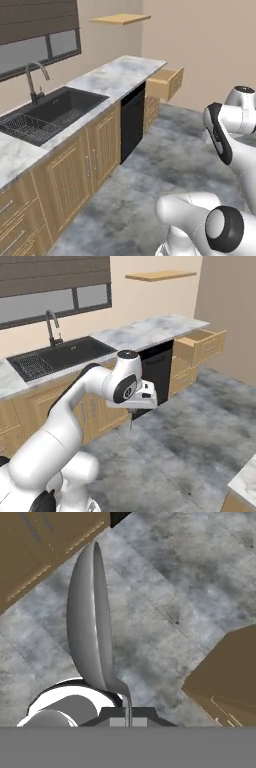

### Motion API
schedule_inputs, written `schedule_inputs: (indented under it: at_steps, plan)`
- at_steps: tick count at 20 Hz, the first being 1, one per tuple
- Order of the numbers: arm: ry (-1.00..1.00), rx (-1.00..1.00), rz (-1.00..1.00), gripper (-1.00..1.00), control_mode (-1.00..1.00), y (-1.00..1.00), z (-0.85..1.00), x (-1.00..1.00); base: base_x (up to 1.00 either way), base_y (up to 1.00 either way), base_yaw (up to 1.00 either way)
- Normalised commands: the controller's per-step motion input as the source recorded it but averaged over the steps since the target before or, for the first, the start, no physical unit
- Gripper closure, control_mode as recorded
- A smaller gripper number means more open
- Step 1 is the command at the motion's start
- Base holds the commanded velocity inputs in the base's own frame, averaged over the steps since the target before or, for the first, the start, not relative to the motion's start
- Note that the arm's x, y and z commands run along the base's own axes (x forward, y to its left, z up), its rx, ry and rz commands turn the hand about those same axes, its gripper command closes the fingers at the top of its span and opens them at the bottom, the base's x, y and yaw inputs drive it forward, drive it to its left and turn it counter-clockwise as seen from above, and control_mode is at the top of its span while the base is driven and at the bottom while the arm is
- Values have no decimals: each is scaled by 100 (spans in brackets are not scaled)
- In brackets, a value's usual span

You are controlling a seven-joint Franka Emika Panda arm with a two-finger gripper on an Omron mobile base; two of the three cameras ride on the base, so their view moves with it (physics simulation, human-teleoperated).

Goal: Organize the utensils by type. Pick up the wooden spoons from the counter and place them in the open cabinet. Then pick up the metallic utensils from the counter and place them in the open drawer.

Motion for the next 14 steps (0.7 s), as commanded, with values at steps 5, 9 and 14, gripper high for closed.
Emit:
schedule_inputs:
  at_steps: [5, 9, 14]
  plan:
    - [0, 0, 0, 100, 100, 0, 0, 0, 92, 4, -31]
    - [0, 0, 0, 100, 100, 0, 0, 0, 100, 15, -24]
    - [0, 0, 0, 100, 100, 0, 0, 0, 100, 17, -25]
